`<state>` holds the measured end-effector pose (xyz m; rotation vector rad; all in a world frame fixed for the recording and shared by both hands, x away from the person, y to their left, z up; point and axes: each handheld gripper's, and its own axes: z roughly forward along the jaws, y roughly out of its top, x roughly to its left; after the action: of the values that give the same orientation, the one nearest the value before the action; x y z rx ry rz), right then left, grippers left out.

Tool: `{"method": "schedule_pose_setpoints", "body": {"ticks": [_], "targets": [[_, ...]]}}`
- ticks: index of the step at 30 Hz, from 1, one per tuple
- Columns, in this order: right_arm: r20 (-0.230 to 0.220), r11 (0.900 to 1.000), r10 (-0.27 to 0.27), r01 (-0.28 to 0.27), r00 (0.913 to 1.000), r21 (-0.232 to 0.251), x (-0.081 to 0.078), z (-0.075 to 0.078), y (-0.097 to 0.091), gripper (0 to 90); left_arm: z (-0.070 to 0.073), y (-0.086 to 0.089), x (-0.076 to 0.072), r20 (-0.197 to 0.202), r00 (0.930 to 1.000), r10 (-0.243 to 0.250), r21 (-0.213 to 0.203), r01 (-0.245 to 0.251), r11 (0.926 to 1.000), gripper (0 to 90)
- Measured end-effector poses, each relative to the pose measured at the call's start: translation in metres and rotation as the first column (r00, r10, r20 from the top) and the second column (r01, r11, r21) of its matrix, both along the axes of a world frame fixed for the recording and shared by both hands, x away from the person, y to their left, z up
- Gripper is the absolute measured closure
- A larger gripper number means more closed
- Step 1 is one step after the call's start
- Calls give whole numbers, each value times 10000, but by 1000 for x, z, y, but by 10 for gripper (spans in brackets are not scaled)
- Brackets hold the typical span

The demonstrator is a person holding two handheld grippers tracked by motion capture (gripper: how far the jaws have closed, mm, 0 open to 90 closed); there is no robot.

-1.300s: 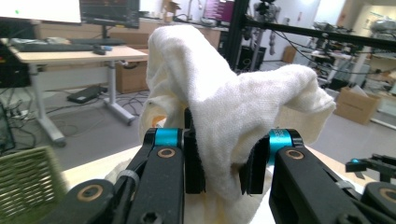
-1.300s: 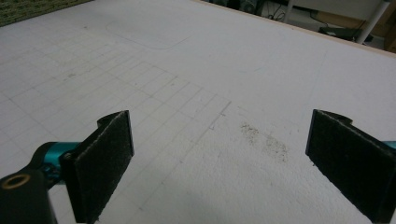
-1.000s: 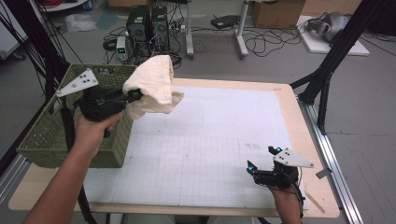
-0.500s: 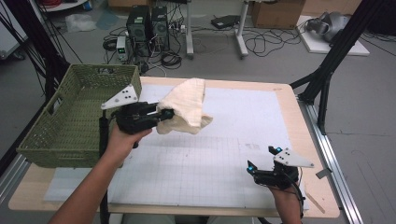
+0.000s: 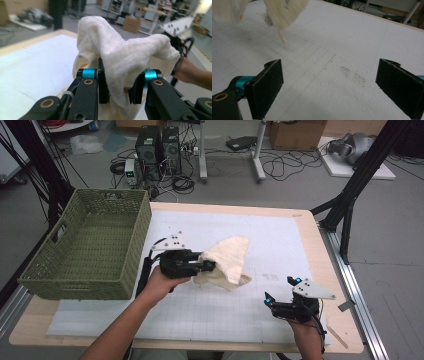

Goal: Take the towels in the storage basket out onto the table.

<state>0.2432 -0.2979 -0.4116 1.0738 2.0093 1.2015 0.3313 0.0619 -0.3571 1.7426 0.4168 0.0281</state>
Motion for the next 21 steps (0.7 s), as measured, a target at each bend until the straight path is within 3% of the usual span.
{"method": "schedule_pose_setpoints", "body": {"ticks": [6, 9, 12, 13, 14, 15, 16, 17, 18, 19, 21], "targets": [[-10, 10000, 19, -19, 10000, -23, 0, 0, 0, 68, -31, -16, 8, -984, 9947, -286, 324, 320, 9990, 725], [-44, 10000, 13, -13, 10000, -21, 0, -1, 0, 68, -50, -18, 17, -1753, 9844, -148, 854, 302, 9959, 686], [-65, 10000, -19, 19, 10000, -5, 1, -1, -1, 68, -65, -14, 27, -2196, 9735, 642, 1210, -381, 9919, 643], [-56, 10000, -4, 4, 10000, -4, 1, -1, -1, 68, -69, -12, 29, -2246, 9673, 1178, 1398, -876, 9863, 615], [-57, 10000, -20, 20, 10000, -19, 1, -1, -2, 68, -72, -8, 32, -2265, 9559, 1871, 1763, -1487, 9730, 511], [-57, 10000, -20, 20, 10000, -19, 1, -1, -2, 68, -73, -3, 35, -2131, 9408, 2635, 2278, -2144, 9498, 511], [-69, 10000, -36, 36, 10000, -11, 1, -1, -2, 68, -73, 1, 36, -1868, 9240, 3338, 2778, -2762, 9201, 487], [-79, 10000, -34, 34, 10000, -14, 1, -2, -2, 69, -73, 6, 38, -1556, 9115, 3808, 3112, -3206, 8946, 461], [-85, 10000, -62, 62, 9999, -21, 1, -2, -3, 68, -72, 12, 38, -1367, 8958, 4230, 3220, -3636, 8741, 429], [-57, 10000, -42, 42, 10000, -42, 1, -2, -3, 69, -71, 17, 38, -1242, 8801, 4582, 3182, -4021, 8585, 410], [-79, 10000, -48, 48, 10000, -45, 1, -3, -3, 69, -69, 28, 38, -979, 8569, 5060, 3151, -4556, 8325, 377]]}}
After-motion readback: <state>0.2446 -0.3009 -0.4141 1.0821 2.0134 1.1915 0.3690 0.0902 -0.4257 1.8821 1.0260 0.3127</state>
